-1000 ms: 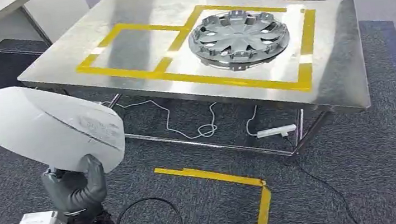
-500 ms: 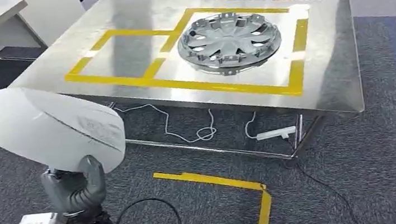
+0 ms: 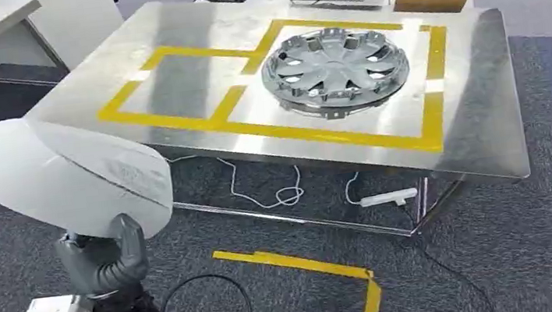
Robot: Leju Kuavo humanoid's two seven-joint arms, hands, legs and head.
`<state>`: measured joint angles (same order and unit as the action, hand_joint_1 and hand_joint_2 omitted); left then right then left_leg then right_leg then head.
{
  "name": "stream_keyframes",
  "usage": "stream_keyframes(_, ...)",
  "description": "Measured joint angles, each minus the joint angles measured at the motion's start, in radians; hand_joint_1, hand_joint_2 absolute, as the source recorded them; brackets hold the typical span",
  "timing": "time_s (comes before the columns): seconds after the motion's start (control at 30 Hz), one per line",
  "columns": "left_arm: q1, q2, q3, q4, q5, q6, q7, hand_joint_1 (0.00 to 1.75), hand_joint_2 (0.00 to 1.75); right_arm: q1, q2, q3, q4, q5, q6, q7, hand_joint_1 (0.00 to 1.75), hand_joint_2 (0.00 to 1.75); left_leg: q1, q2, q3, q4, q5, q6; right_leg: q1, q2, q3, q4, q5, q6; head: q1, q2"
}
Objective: Take the parts from the cabinet and place them on the table.
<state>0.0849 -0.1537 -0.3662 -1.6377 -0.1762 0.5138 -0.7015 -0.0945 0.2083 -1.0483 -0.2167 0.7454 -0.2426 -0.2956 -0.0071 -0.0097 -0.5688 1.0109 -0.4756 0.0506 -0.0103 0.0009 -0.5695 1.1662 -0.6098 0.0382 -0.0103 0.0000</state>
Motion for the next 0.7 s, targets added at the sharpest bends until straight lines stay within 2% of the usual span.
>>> stream_keyframes(0.03,0.002,0.000,0.000,0.000,0.000,0.000,0.000,1.75,1.75,0.000,0.000,0.000,0.000,0.001,0.000,0.001,0.00,0.00,-0.001,0.000,0.003,0.000,-0.007,0.001,-0.001,0.000,-0.055,0.071,-0.032,0.004,0.000,0.000)
stream_keyframes(0.07,0.003,0.000,0.000,0.000,-0.001,0.001,0.000,1.75,1.75,0.002,0.000,0.000,0.000,0.004,0.000,0.001,0.00,0.00,-0.001,0.000,0.007,0.001,-0.013,0.000,-0.001,0.000,-0.098,0.118,-0.053,0.006,-0.001,0.000)
stream_keyframes(0.1,0.004,0.000,0.000,0.000,-0.001,0.002,0.000,1.75,1.75,0.006,0.000,0.000,0.000,0.007,-0.001,0.001,0.00,0.00,-0.001,-0.002,0.015,0.001,-0.020,0.000,-0.001,0.000,-0.120,0.124,-0.042,0.005,0.002,0.000)
stream_keyframes(0.13,0.004,0.001,0.001,0.000,-0.002,0.002,0.000,1.75,1.75,0.008,0.000,0.000,0.000,0.010,-0.001,0.001,0.00,0.00,-0.001,-0.004,0.025,0.001,-0.028,-0.002,-0.002,0.000,-0.121,0.090,-0.005,0.007,-0.001,0.000)
stream_keyframes(0.17,0.005,0.001,0.001,0.000,-0.002,0.002,0.000,1.75,1.75,0.009,0.000,0.000,0.000,0.011,-0.002,0.001,0.00,0.00,0.000,-0.004,0.039,0.001,-0.036,-0.005,-0.002,0.000,-0.103,0.024,0.048,0.007,0.001,0.000)
stream_keyframes(0.2,0.004,0.001,0.001,0.000,-0.002,0.002,0.000,1.75,1.75,0.008,0.000,0.000,0.000,0.014,-0.002,0.001,0.00,0.00,0.000,-0.004,0.056,0.001,-0.047,-0.009,-0.002,-0.001,-0.072,-0.067,0.114,0.008,0.000,0.000)
stream_keyframes(0.23,0.004,0.001,0.001,0.000,-0.002,0.003,0.000,1.75,1.75,0.008,0.000,0.000,0.000,0.016,-0.003,0.003,0.00,0.00,0.002,-0.001,0.067,0.001,-0.059,-0.014,-0.001,-0.002,-0.051,-0.128,0.153,0.006,0.000,0.000)
stream_keyframes(0.27,0.003,0.001,0.001,0.000,-0.003,0.005,0.000,1.75,1.75,0.008,0.000,0.001,0.002,0.020,-0.003,0.006,0.00,0.00,-0.001,0.000,0.071,0.001,-0.063,-0.019,0.006,-0.002,-0.059,-0.127,0.126,0.001,-0.001,0.000)
stream_keyframes(0.3,0.003,0.000,0.001,0.000,-0.003,0.006,0.000,1.75,1.75,0.006,0.001,0.001,0.003,0.023,-0.004,0.006,0.00,0.00,-0.001,-0.002,0.064,-0.001,-0.067,-0.026,0.007,-0.006,-0.040,-0.133,0.112,-0.017,0.000,0.000)
stream_keyframes(0.33,0.004,0.000,0.000,0.000,-0.003,0.007,0.000,1.75,1.75,0.009,0.001,0.001,0.003,0.025,-0.004,0.006,0.00,0.00,0.000,0.000,0.069,-0.002,-0.071,-0.032,0.009,-0.004,-0.042,-0.137,0.131,-0.025,-0.005,0.000)
stream_keyframes(0.4,0.004,0.001,0.001,-0.001,-0.004,0.010,0.000,1.75,1.75,0.011,0.002,0.001,0.003,0.029,-0.004,0.003,0.00,0.00,0.000,0.000,0.078,0.010,-0.071,-0.041,0.004,-0.002,-0.025,-0.140,0.125,-0.038,-0.003,0.000)
stream_keyframes(0.43,0.005,0.002,0.002,-0.001,-0.004,0.013,0.000,1.75,1.75,0.010,0.002,0.002,0.003,0.031,-0.002,0.001,0.00,0.00,0.001,0.001,0.071,0.038,-0.080,-0.045,0.001,-0.002,-0.016,-0.146,0.124,-0.041,-0.004,0.000)
stream_keyframes(0.47,0.002,0.002,0.002,-0.002,-0.006,0.013,0.000,1.75,1.75,0.007,0.002,0.002,0.003,0.031,-0.001,0.000,0.00,0.00,0.002,0.001,0.046,0.087,-0.098,-0.052,0.001,-0.002,-0.008,-0.147,0.119,-0.048,-0.007,0.000)
stream_keyframes(0.5,0.001,0.003,0.002,-0.002,-0.006,0.012,0.000,1.75,1.75,0.005,0.002,0.002,0.003,0.031,-0.001,0.000,0.00,0.00,0.004,0.002,0.003,0.161,-0.133,-0.058,0.001,-0.002,-0.003,-0.147,0.113,-0.053,-0.007,0.000)
stream_keyframes(0.57,0.006,0.005,0.002,-0.002,-0.010,0.008,0.000,1.75,1.75,0.005,0.002,0.002,0.003,0.031,0.000,-0.001,0.00,0.00,0.007,0.002,-0.083,0.296,-0.189,-0.060,0.001,-0.002,0.007,-0.147,0.101,-0.053,-0.006,0.000)
stream_keyframes(0.6,0.007,0.005,0.002,-0.002,-0.011,0.006,0.000,1.75,1.75,0.006,0.002,0.002,0.003,0.031,0.000,-0.001,0.00,0.00,0.007,0.002,-0.111,0.319,-0.183,-0.060,0.001,-0.002,0.016,-0.147,0.094,-0.052,-0.007,0.000)
stream_keyframes(0.63,0.007,0.006,0.003,-0.002,-0.011,0.005,0.000,1.75,1.75,0.007,0.002,0.002,0.003,0.031,0.000,-0.001,0.00,0.00,0.007,0.002,-0.113,0.297,-0.151,-0.059,0.001,-0.001,0.026,-0.147,0.087,-0.052,-0.006,0.000)
stream_keyframes(0.67,0.006,0.006,0.003,-0.002,-0.011,0.003,0.000,1.75,1.75,0.007,0.002,0.002,0.003,0.031,0.000,-0.001,0.00,0.00,0.007,0.002,-0.099,0.239,-0.095,-0.056,0.001,0.001,0.039,-0.147,0.079,-0.050,-0.007,0.000)
stream_keyframes(0.7,0.006,0.006,0.003,-0.002,-0.011,0.003,0.000,1.75,1.75,0.006,0.002,0.002,0.003,0.032,0.000,-0.001,0.00,0.00,0.007,0.002,-0.074,0.153,-0.030,-0.052,0.001,0.002,0.053,-0.147,0.070,-0.049,-0.006,0.000)
